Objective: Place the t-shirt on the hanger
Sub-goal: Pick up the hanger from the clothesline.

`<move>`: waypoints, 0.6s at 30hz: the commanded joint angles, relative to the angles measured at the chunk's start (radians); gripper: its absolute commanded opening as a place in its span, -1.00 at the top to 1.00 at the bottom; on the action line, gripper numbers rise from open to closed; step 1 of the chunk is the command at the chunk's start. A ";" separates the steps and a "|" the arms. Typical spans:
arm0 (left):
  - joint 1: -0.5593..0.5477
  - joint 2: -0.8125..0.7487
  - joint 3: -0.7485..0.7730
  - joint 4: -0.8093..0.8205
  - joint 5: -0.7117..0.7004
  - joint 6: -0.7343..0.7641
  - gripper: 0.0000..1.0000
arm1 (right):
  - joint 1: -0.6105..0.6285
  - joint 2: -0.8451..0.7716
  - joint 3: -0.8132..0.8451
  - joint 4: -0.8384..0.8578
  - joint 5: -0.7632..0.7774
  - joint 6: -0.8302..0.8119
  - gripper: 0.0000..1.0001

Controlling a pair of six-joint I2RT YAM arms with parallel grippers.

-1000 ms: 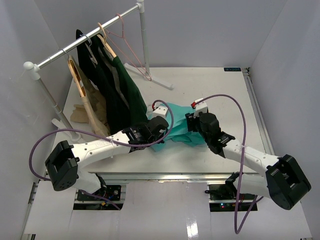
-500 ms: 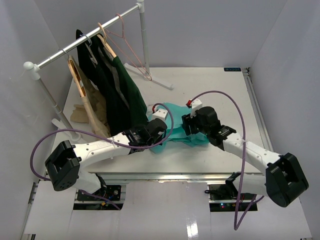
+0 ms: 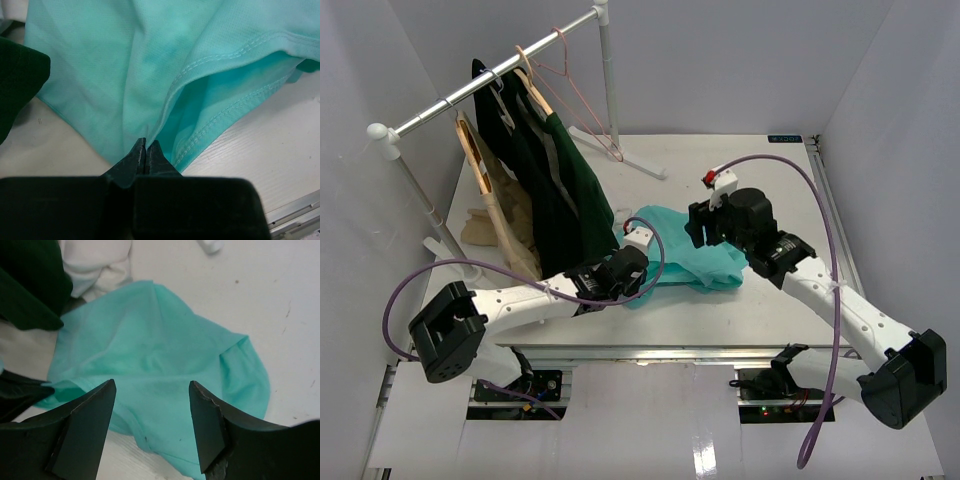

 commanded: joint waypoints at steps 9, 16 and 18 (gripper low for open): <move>0.006 -0.039 -0.066 0.110 0.024 0.028 1.00 | -0.002 0.175 0.482 0.132 -0.039 -0.050 -0.33; 0.006 -0.008 -0.057 0.119 0.050 0.032 1.00 | 0.003 0.338 0.649 0.264 -0.167 -0.083 -0.33; 0.006 -0.006 -0.057 0.119 0.056 0.032 1.00 | 0.004 0.382 0.665 0.289 -0.172 -0.075 -0.33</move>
